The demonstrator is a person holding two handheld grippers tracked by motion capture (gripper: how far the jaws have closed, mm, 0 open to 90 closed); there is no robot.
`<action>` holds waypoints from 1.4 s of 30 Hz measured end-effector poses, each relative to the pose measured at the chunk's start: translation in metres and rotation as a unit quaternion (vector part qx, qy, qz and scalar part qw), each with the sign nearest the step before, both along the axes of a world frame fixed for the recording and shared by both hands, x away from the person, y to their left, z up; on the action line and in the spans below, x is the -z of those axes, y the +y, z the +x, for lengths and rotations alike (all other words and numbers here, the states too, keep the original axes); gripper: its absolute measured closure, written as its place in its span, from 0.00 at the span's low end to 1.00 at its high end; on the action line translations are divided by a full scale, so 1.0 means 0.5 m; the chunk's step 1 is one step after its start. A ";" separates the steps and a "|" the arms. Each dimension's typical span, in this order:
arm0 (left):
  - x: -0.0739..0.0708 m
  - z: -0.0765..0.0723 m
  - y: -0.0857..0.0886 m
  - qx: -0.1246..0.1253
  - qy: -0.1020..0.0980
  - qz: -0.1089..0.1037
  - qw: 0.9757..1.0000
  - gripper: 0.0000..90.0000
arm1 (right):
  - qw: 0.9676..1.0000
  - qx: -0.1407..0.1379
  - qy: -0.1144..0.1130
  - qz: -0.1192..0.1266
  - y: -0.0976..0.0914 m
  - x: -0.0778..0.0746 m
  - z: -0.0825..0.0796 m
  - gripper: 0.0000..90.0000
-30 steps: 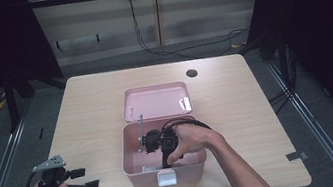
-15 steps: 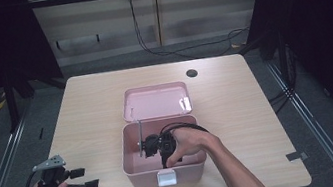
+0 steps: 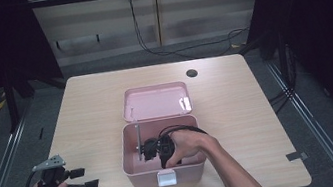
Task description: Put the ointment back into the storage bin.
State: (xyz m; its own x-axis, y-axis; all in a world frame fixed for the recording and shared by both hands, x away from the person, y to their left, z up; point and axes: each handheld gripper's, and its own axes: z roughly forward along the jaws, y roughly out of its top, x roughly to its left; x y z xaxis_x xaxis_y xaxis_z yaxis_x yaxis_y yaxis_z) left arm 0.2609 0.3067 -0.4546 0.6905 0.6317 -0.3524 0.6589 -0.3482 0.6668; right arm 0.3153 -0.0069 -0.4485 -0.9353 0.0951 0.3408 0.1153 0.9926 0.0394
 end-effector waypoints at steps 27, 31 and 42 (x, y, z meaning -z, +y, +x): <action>0.000 0.000 0.000 0.000 0.002 -0.001 1.000 0.19 | 1.000 0.001 -0.006 -0.008 -0.002 -0.005 0.004 0.75; 0.000 0.001 0.000 0.000 0.001 0.000 1.000 0.19 | 1.000 0.007 -0.008 -0.004 -0.007 -0.009 0.005 0.74; 0.000 0.000 0.000 0.001 0.001 0.000 1.000 0.19 | 1.000 0.013 -0.027 0.008 -0.012 -0.025 0.002 0.72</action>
